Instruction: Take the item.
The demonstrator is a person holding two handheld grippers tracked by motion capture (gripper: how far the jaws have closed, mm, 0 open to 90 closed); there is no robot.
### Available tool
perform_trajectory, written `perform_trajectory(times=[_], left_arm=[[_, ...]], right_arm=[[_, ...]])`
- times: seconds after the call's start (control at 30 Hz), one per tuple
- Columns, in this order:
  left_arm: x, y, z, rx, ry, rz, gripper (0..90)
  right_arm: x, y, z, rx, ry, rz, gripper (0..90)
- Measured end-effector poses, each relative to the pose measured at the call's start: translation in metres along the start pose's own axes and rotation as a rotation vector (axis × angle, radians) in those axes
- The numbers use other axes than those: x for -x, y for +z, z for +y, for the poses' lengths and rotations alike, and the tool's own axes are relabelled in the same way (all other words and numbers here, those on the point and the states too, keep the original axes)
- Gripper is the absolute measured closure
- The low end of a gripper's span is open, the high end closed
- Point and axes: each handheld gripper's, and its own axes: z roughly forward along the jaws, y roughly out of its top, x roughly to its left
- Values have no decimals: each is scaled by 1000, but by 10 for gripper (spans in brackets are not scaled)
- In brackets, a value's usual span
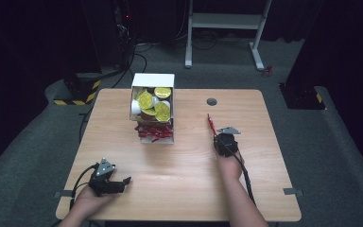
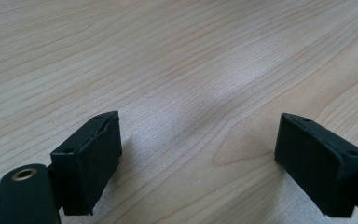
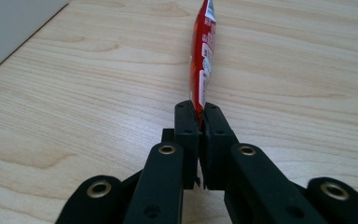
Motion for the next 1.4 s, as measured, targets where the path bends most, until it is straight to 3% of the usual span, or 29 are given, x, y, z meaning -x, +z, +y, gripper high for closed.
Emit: perform_trajectory(times=[0.3, 0.4, 0.7, 0.87, 1.13, 1.4], left_arm=[[0, 1, 0, 1, 0, -3, 150], [0, 1, 0, 1, 0, -2, 150], [0, 1, 0, 1, 0, -2, 150], [0, 1, 0, 1, 0, -3, 150], [0, 1, 0, 1, 0, -3, 150], [1, 0, 0, 0, -8, -2, 151]], right_arm=[[-4, 3, -1, -20, 0, 27, 832], [-7, 2, 1, -16, 39, 65, 766], [-14, -3, 5, 13, 32, 72, 659], [-11, -3, 6, 21, 79, 83, 509], [-10, -8, 7, 17, 56, 81, 376], [-11, -20, 6, 33, 40, 111, 330]])
